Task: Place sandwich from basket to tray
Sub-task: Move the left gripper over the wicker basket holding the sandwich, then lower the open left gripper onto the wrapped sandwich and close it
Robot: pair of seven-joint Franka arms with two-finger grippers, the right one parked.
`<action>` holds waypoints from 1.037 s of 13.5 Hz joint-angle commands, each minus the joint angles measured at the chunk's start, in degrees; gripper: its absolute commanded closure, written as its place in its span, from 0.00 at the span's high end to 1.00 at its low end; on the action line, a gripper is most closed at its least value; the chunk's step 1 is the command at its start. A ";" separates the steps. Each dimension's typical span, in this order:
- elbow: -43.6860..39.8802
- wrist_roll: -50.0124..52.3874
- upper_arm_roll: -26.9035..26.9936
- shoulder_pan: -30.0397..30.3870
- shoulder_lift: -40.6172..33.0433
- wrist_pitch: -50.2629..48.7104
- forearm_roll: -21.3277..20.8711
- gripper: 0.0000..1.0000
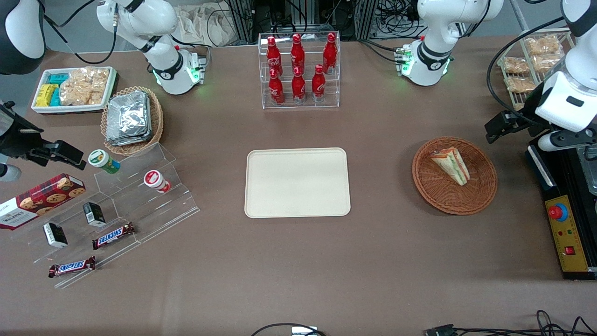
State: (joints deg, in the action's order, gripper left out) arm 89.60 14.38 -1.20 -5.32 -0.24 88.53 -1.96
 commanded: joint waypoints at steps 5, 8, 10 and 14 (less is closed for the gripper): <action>-1.27 -1.19 0.06 0.57 0.94 -2.22 -0.24 1.00; 2.66 2.22 0.06 0.48 -0.10 -1.78 -0.41 1.00; 11.08 2.85 0.50 0.57 -4.05 1.10 -0.50 1.00; 31.37 5.74 0.59 2.67 -11.78 14.17 -0.68 1.00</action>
State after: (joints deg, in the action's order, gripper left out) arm 109.04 17.88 -0.51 -3.94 -5.56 95.67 -2.15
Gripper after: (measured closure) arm 0.000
